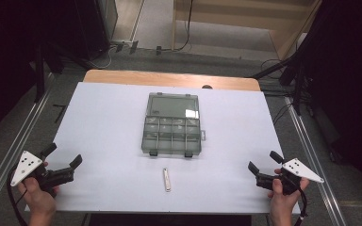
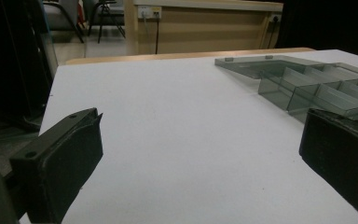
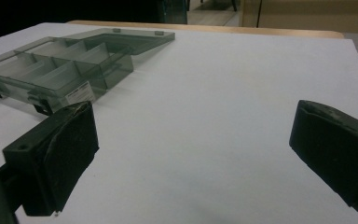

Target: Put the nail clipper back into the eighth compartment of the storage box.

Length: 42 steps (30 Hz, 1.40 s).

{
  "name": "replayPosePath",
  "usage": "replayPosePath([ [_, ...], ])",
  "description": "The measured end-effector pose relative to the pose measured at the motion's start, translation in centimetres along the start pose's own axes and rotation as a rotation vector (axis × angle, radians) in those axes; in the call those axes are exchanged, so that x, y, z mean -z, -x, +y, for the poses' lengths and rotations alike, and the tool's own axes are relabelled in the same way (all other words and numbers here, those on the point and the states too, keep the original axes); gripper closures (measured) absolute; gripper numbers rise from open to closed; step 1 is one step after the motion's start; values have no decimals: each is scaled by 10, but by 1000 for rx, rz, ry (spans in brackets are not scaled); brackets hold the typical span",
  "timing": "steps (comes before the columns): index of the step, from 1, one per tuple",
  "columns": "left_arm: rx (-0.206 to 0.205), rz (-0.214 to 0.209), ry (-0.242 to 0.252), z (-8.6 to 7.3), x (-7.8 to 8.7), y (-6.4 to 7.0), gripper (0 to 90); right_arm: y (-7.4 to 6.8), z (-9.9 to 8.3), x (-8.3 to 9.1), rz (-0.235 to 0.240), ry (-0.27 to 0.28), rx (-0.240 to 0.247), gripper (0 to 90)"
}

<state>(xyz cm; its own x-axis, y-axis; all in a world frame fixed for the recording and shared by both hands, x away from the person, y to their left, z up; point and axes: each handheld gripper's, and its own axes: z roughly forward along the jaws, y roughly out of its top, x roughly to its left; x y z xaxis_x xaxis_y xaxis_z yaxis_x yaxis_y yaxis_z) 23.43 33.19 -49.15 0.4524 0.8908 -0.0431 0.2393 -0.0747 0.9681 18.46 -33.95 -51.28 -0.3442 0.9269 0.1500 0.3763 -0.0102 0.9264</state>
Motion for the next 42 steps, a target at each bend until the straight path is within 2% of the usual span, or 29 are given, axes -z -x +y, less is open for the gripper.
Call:
replayPosePath([
  [7,-12,4,-10,-1,-2,2,0,-19,12,-3,36,-1,58,38],
  [8,-11,3,-10,-1,-2,2,0,-27,18,-4,52,1,81,46],
  [11,-12,21,-6,-2,-1,2,0,-34,24,-5,63,0,91,61],
  [14,0,25,-1,-2,-1,2,0,-44,32,-10,49,-16,90,106],
  [18,-3,24,-4,-2,-1,2,0,-54,39,-15,88,-28,111,108],
  [19,-7,24,-6,-2,-2,2,0,-60,44,-19,114,-29,117,115],
  [21,-8,22,-9,-2,-2,3,0,-63,46,-21,123,-30,124,121],
  [23,-8,23,-8,-2,-2,3,0,-72,52,-28,153,-34,145,132],
  [28,-5,26,-7,-2,-3,3,0,-84,59,-37,183,-45,176,152],
  [36,-5,30,-12,-2,-3,3,0,-103,68,-54,273,-84,213,238],
  [37,-5,31,-12,-2,-3,3,0,-108,70,-58,297,-95,215,261],
  [39,-4,31,-13,-2,-3,3,0,-109,70,-59,302,-96,216,275],
  [41,-5,31,-12,-2,-3,3,0,-115,72,-66,334,-116,218,328],
  [42,-5,30,-12,-2,-3,3,0,-115,72,-66,334,-116,218,328],
])
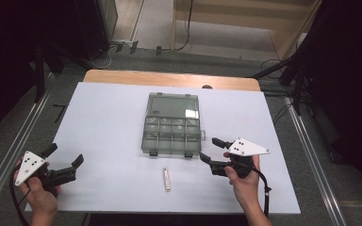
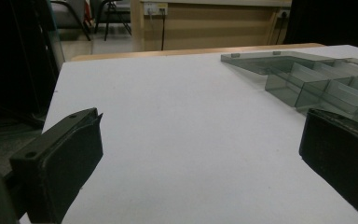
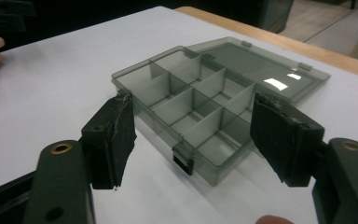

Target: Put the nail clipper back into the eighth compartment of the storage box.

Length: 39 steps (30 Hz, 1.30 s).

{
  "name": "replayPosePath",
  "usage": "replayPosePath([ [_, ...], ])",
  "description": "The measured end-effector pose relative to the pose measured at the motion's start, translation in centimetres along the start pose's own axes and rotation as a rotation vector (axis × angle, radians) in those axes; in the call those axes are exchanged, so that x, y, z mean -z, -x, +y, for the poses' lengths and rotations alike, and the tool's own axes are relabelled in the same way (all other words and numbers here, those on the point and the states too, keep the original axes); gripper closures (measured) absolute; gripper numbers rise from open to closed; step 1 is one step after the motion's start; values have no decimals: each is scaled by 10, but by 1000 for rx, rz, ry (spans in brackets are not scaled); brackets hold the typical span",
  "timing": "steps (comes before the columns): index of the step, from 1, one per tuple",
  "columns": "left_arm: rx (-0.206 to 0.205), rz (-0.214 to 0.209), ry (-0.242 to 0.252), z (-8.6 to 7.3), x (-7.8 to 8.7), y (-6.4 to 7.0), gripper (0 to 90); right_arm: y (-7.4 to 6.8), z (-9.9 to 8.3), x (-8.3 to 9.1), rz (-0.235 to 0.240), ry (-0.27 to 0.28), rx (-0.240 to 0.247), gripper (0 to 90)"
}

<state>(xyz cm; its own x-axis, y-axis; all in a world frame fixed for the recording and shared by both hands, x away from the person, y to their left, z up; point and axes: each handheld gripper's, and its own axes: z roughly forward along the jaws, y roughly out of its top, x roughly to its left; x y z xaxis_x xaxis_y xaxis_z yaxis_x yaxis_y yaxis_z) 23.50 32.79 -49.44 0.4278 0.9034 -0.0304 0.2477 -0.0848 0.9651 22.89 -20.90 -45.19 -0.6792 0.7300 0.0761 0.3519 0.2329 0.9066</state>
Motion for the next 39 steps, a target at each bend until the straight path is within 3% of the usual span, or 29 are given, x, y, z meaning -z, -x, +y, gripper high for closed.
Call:
replayPosePath([
  [6,-3,0,-2,0,0,0,0,-5,6,-14,41,-21,-8,421],
  [10,-2,2,-3,0,0,0,0,-13,9,-23,99,-35,-5,625],
  [14,1,2,-1,0,0,0,0,-18,12,-29,118,-64,14,704],
  [16,2,0,-1,0,0,0,0,-20,14,-35,157,-102,25,752],
  [22,-5,-4,-5,1,0,0,0,-26,16,-44,203,-144,52,895],
  [39,-14,-10,-6,1,0,1,0,-59,11,-72,276,-300,189,900],
])
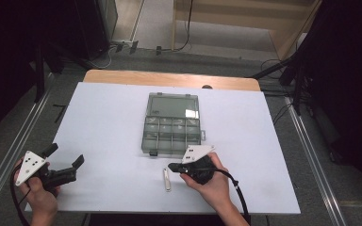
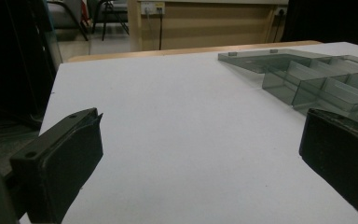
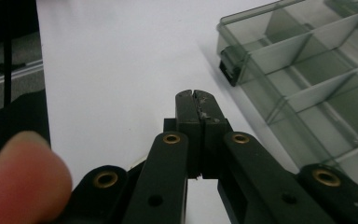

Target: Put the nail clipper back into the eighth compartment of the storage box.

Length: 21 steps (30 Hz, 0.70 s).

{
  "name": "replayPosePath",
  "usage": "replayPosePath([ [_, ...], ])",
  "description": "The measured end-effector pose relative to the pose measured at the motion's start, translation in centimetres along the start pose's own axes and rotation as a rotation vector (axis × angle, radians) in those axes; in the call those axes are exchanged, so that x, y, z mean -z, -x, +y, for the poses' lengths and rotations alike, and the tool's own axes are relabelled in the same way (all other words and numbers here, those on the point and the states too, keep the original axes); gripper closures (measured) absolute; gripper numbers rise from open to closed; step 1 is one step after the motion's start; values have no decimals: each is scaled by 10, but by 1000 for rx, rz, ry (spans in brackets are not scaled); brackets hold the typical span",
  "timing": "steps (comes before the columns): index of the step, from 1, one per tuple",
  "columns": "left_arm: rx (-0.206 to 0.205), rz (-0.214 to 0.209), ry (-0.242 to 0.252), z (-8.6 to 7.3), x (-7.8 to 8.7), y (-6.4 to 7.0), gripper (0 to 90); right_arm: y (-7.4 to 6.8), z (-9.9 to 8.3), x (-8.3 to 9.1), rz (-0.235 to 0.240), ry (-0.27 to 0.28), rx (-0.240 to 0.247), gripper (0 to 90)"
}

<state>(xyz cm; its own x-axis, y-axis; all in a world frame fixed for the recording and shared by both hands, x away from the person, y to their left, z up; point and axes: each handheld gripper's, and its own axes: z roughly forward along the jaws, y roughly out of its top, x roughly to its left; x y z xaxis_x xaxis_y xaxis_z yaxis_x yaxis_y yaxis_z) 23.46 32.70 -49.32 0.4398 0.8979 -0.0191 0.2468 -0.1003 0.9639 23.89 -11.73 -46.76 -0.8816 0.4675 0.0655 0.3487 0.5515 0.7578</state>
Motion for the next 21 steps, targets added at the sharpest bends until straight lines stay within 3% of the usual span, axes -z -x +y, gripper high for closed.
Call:
replayPosePath([
  [13,-7,-4,-4,0,0,0,0,-12,-7,-24,51,-76,24,900],
  [21,-5,-5,-3,0,0,0,0,-24,-8,-41,82,-127,68,900],
])
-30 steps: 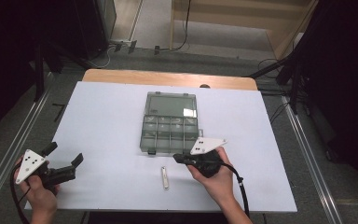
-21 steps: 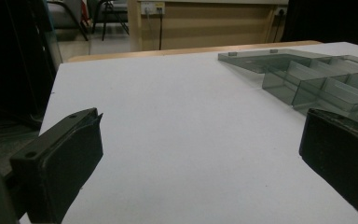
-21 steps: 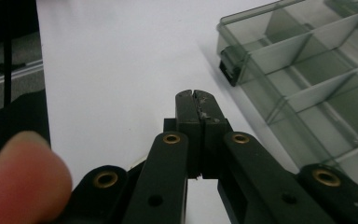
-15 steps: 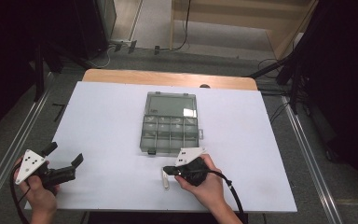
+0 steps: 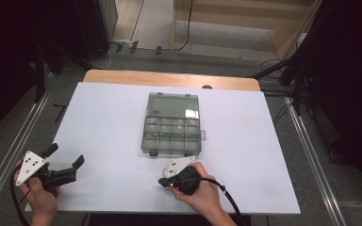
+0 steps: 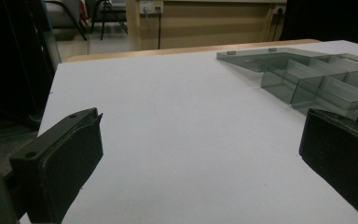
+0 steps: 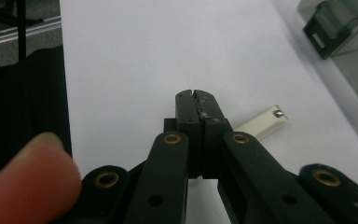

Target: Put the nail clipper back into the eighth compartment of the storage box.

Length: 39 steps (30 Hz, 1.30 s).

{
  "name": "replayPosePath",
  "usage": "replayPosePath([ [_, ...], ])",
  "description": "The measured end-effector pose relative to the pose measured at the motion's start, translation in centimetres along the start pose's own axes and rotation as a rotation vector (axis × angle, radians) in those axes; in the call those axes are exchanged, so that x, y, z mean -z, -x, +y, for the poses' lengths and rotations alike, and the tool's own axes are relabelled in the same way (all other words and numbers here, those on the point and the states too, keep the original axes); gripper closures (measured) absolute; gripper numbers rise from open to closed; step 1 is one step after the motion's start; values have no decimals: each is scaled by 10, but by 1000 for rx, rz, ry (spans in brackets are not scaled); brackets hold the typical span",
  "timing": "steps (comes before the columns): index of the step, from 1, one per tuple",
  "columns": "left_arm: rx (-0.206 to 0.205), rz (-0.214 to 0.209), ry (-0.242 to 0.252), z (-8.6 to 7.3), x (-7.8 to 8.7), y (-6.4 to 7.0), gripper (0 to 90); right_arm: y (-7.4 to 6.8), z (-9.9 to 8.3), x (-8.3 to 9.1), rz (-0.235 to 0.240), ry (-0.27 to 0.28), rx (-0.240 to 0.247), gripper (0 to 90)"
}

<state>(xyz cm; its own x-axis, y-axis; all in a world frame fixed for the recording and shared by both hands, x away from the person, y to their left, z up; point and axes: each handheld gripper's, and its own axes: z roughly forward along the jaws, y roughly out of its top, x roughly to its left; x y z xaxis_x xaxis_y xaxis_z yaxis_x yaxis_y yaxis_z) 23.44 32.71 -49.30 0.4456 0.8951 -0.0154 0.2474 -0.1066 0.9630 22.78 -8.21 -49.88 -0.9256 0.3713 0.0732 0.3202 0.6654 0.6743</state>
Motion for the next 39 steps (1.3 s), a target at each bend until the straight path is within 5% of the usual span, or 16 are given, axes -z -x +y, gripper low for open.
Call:
replayPosePath([
  [21,1,-5,-4,0,0,-1,0,-2,-8,-6,9,-71,-3,900],
  [39,1,-5,-1,1,0,0,0,25,-27,14,-53,-83,-65,900],
])
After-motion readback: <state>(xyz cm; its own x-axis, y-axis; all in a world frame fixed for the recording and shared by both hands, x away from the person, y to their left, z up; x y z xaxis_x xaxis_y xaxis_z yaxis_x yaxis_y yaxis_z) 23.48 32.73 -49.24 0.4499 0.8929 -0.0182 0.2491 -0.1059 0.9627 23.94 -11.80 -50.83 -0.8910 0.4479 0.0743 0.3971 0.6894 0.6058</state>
